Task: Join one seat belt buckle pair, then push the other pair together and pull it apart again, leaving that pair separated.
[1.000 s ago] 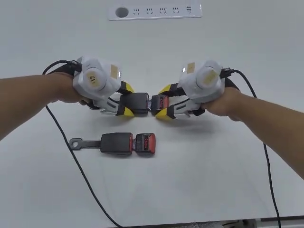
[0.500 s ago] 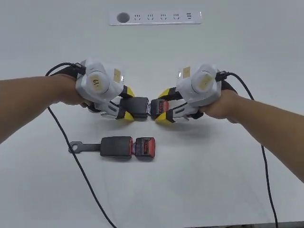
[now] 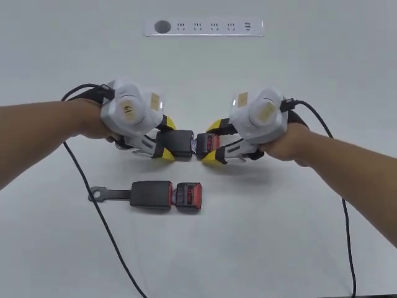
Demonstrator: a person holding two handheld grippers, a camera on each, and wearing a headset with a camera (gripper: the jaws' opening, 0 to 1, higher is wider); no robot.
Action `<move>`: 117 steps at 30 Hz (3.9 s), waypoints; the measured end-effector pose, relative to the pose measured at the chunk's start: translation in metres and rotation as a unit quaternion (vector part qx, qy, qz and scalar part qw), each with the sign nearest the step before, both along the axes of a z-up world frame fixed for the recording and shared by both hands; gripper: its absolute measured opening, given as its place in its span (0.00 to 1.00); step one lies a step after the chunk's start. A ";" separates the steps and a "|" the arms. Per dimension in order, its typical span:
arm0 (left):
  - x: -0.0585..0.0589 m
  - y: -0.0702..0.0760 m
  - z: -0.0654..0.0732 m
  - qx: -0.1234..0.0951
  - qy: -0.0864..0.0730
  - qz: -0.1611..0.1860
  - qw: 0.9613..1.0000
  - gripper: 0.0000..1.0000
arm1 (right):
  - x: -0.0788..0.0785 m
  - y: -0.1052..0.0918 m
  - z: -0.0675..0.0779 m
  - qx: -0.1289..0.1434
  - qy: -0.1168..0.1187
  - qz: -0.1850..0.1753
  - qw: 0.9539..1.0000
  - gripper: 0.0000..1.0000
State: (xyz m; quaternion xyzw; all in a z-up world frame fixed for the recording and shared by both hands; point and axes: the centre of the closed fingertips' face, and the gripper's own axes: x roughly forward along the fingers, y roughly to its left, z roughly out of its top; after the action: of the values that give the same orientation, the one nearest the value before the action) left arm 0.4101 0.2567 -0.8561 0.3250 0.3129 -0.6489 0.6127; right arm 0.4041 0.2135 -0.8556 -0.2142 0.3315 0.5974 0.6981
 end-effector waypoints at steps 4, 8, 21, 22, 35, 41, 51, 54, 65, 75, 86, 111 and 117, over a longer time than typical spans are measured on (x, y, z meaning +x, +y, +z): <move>0.000 0.001 0.000 0.000 0.000 0.000 1.000 0.34 | 0.000 0.000 0.000 -0.002 0.000 -0.001 1.000 0.35; -0.001 0.001 0.000 0.001 0.000 -0.001 1.000 0.34 | 0.000 0.001 0.000 -0.002 -0.001 -0.001 1.000 0.35; 0.000 0.002 -0.001 0.009 0.002 -0.003 1.000 0.35 | 0.001 0.002 0.000 -0.005 -0.004 0.001 1.000 0.35; 0.000 0.002 -0.001 0.009 0.003 -0.003 1.000 0.35 | 0.000 0.002 0.000 -0.006 -0.005 0.002 1.000 0.35; 0.000 0.002 -0.001 0.012 0.003 0.001 1.000 0.35 | 0.002 -0.001 -0.003 -0.016 -0.016 0.008 1.000 0.35; 0.000 0.002 -0.001 0.013 0.003 0.002 1.000 0.35 | 0.003 -0.019 -0.004 -0.021 -0.013 0.009 1.000 0.35; -0.001 0.001 -0.001 0.016 0.003 0.002 1.000 0.35 | 0.000 -0.023 -0.002 -0.018 -0.016 0.012 1.000 0.35; 0.000 0.001 -0.001 0.014 0.003 0.003 1.000 0.35 | 0.000 -0.024 -0.002 -0.018 -0.016 0.011 1.000 0.35; 0.000 0.002 -0.001 0.014 0.005 0.008 1.000 0.35 | -0.003 -0.042 -0.002 -0.019 -0.016 0.010 1.000 0.35; -0.001 0.001 -0.001 0.016 0.005 0.010 1.000 0.35 | -0.008 -0.059 -0.002 -0.021 -0.014 0.001 1.000 0.36; -0.001 0.001 -0.001 0.021 0.006 0.009 1.000 0.35 | -0.004 -0.085 -0.004 -0.032 -0.010 -0.009 0.999 0.36; -0.001 0.001 -0.002 0.030 0.006 0.006 1.000 0.35 | -0.009 -0.131 -0.006 -0.052 -0.007 -0.017 0.998 0.36; -0.001 0.000 -0.002 0.031 0.006 0.006 0.999 0.35 | -0.013 -0.140 -0.005 -0.056 -0.006 -0.019 0.998 0.36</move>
State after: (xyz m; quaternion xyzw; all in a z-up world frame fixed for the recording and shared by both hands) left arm 0.4086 0.2568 -0.8577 0.3381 0.3385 -0.6372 0.6042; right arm 0.3914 0.0732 -0.8607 -0.2498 0.3641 0.5635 0.6982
